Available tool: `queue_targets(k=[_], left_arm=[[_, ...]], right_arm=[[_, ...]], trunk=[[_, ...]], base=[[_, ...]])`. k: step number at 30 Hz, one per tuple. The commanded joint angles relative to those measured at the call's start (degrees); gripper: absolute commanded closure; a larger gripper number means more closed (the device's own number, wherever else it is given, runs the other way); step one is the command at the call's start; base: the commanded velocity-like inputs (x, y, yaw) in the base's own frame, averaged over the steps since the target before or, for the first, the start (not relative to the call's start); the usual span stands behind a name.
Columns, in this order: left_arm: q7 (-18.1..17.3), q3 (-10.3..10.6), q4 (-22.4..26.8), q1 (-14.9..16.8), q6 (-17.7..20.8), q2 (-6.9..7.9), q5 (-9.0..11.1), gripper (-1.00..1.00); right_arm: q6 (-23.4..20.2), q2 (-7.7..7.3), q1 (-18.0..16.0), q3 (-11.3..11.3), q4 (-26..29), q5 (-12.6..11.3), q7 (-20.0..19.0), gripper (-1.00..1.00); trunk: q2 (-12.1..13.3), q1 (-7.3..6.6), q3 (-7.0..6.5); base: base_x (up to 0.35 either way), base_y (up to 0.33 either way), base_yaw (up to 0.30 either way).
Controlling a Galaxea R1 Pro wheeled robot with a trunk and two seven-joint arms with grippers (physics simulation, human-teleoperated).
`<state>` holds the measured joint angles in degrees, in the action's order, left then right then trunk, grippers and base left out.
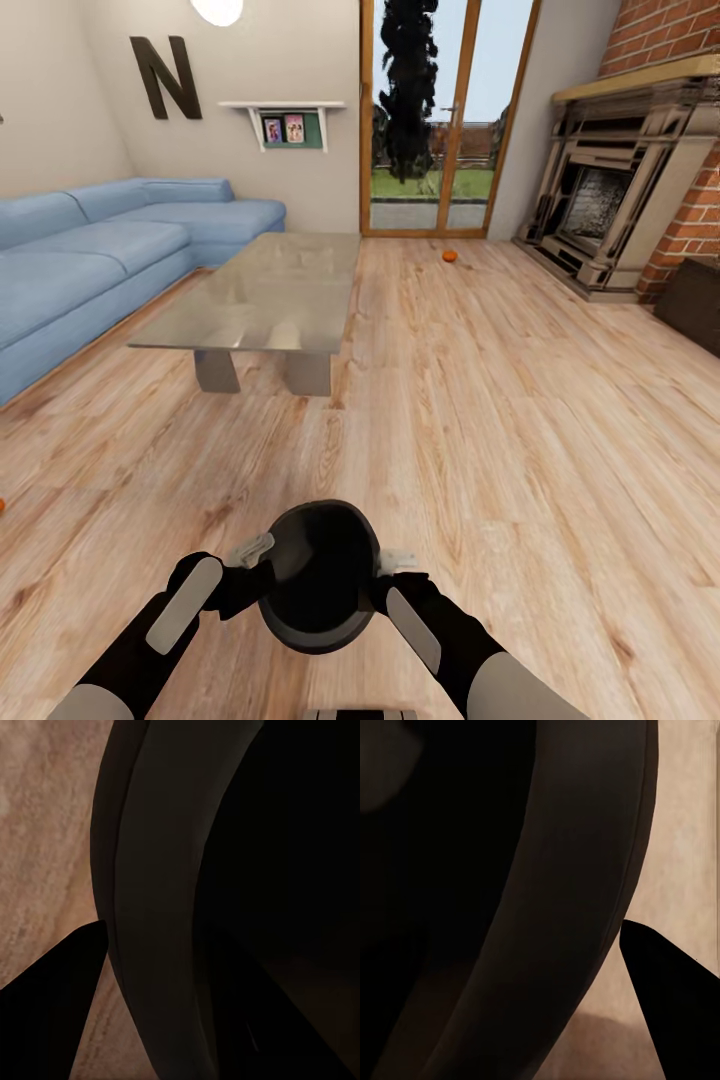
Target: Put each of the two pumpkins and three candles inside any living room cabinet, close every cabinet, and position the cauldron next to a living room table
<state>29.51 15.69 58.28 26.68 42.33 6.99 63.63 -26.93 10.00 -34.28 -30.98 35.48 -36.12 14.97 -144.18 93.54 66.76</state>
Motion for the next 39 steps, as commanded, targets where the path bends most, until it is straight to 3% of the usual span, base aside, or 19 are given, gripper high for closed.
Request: queue_targets(k=[1, 11, 27, 39], left_arm=[[0.8, 0.1, 0.0, 0.0, 0.9, 0.13, -2.4, 1.0], [0.8, 1.3, 0.0, 0.0, 0.9, -0.33, -2.4, 1.0], [0.8, 1.5, 0.1, 0.0, 0.9, -0.49, -2.4, 1.0], [0.8, 1.5, 0.1, 0.0, 0.9, -0.4, -2.4, 1.0]], right_arm=[[0.1, 0.0, -0.1, -0.2, 0.1, -1.5, 0.5, 1.0], [0.1, 0.0, -0.1, 0.0, 0.0, -1.6, 0.5, 1.0], [0.1, 0.0, -0.1, 0.0, 0.1, -1.6, 0.6, 1.0], [-0.2, 0.0, -0.1, 0.0, 0.2, -1.6, 0.5, 1.0]], trunk=[[0.0, -0.04, -0.18], [0.1, -0.3, -2.4], [0.3, -0.71, -5.94], [0.3, -0.71, -5.94]], base=[[0.0, 0.0, 0.0], [0.0, 0.0, 0.0], [0.0, 0.0, 0.0], [0.0, 0.0, 0.0]])
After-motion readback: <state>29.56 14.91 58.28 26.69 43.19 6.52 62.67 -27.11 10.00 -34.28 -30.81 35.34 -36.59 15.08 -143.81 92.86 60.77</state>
